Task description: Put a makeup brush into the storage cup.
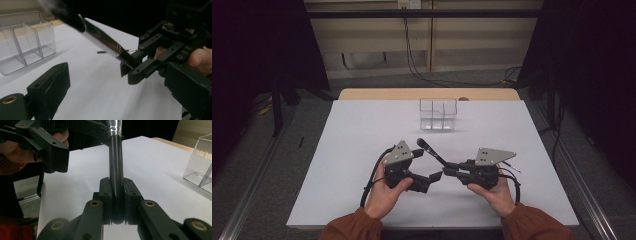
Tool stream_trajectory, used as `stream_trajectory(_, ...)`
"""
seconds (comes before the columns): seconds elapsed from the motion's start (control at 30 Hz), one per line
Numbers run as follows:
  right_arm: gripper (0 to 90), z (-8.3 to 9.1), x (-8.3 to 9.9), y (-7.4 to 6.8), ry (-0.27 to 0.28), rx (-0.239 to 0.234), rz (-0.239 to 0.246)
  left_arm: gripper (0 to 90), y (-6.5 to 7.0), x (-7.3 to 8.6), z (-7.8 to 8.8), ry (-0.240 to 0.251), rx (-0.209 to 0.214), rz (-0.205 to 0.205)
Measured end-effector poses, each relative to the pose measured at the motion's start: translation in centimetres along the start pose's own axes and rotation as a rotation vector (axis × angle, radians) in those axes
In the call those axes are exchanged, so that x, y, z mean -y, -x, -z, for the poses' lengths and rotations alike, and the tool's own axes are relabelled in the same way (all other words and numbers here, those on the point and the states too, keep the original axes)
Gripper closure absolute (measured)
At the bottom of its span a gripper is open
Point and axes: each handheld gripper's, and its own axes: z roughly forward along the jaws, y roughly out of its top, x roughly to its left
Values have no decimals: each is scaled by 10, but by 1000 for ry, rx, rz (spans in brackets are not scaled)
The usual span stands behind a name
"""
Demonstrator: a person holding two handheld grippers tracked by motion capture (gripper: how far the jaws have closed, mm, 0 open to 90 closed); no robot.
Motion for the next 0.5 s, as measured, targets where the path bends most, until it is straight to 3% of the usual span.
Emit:
stream_trajectory(0.2, 802, 1, 1, 0, -6, 3, -1, 58, 3, -5, -6, 9, -2, -8)
stream_trajectory(0.4, 802, 1, 2, 0, -5, 8, -4, 58, 4, -5, -12, -1, 28, 16)
stream_trajectory(0.5, 802, 1, 2, 0, -3, 9, -6, 59, 6, -6, -14, 12, 18, -4)
